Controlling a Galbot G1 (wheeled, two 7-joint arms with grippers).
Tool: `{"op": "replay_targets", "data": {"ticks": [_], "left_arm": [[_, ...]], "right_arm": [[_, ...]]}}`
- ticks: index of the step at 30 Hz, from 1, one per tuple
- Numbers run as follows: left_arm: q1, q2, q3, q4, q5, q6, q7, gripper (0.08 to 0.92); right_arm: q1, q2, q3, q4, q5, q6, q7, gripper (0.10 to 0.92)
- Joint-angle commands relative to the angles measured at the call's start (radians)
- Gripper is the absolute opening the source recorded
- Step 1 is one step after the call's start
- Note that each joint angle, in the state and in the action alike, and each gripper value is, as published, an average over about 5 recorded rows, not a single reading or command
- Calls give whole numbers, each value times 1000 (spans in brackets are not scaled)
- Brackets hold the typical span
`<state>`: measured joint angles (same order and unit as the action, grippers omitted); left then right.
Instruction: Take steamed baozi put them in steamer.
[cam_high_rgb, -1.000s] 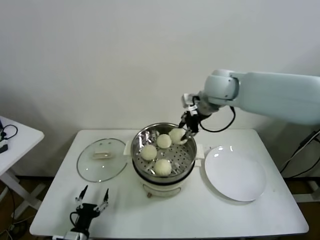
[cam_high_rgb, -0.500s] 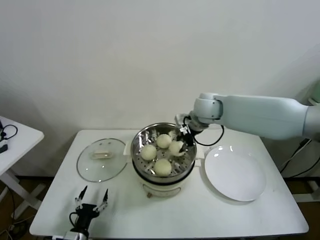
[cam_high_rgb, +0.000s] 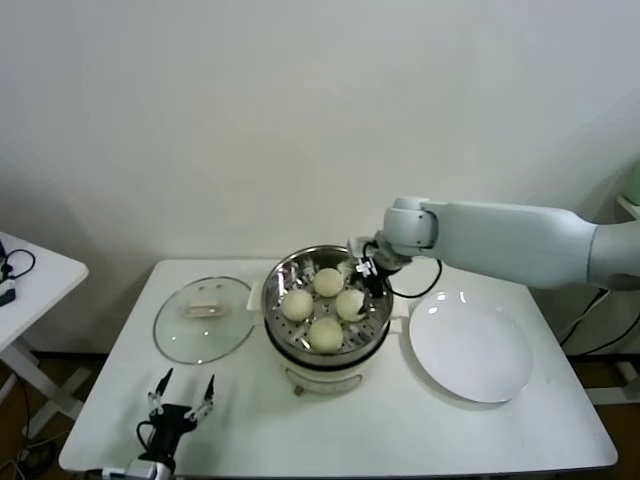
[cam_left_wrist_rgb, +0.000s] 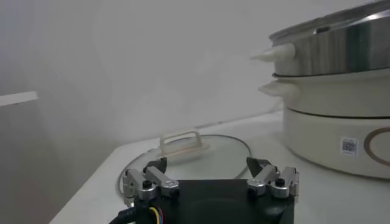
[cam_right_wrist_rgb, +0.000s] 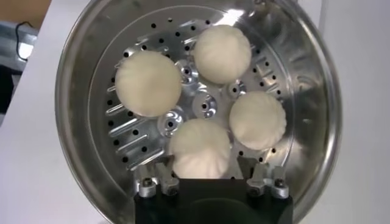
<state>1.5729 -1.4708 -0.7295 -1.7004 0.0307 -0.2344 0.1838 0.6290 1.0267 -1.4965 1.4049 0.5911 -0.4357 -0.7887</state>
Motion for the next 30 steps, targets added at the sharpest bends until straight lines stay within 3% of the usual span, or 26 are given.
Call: {"op": "replay_targets", "data": {"ticks": [1,7,14,18,30], "left_arm": [[1,-2,3,-5,3,6,1,823],[-6,-2,11,-6,-12,-2,-8,823],[-14,-6,23,-13,-29,-11,-17,823],[-14,-6,26,-8,-24,-15,-17,823],[-22,-16,33,4,-17,-26,-17,823]], "right_arm": [[108,-107,10,58,143,8,32,792],[117,-336,65,178,274,57,195,822],[-374,-632,549,299,214,106,440,823],[-582,-750,653,333,163,241,578,823],[-931,-1021,625,419,229,651,848,823]]}}
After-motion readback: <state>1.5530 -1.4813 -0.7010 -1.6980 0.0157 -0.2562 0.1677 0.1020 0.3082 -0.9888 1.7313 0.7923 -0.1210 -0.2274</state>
